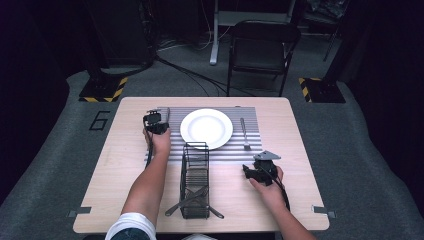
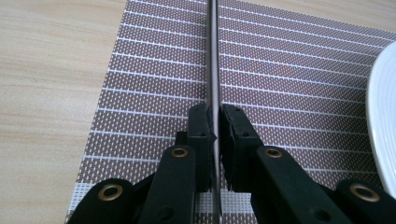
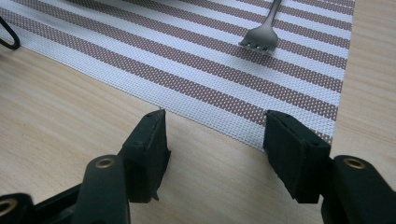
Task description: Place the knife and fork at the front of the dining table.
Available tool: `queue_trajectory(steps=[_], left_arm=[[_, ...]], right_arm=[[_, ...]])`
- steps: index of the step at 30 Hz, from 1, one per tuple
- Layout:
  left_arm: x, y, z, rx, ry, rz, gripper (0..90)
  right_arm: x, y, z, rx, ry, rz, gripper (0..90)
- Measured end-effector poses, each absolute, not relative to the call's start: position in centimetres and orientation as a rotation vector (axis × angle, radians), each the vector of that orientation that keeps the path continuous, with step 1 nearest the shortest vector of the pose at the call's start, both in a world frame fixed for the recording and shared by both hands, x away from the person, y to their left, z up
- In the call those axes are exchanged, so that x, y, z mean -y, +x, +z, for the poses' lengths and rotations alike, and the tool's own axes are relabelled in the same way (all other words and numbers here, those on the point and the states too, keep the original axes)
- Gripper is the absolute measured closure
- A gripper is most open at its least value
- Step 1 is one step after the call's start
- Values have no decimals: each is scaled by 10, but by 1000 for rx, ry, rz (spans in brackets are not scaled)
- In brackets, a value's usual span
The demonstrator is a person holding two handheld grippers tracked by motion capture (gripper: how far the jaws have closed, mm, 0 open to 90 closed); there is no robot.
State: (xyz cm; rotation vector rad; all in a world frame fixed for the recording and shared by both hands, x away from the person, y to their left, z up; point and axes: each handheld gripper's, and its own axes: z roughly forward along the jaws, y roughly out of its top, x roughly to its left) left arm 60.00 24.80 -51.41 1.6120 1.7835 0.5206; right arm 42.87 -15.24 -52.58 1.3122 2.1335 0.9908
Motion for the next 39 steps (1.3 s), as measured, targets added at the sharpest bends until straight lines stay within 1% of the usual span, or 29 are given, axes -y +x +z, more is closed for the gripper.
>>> queue_trajectory(steps=[28, 34, 35, 39], left_arm=[[-250, 598, -513, -1783, 1607, 516, 810], [-252, 598, -514, -1796, 1579, 505, 797], [-254, 598, -514, -1784, 1603, 512, 796], [-255, 598, -514, -1786, 1600, 504, 791]], right_arm=[[152, 429, -526, -2133, 1312, 990, 393], [152, 429, -526, -2133, 1310, 990, 393], [152, 429, -526, -2133, 1312, 989, 393], [152, 429, -526, -2133, 1311, 990, 393]])
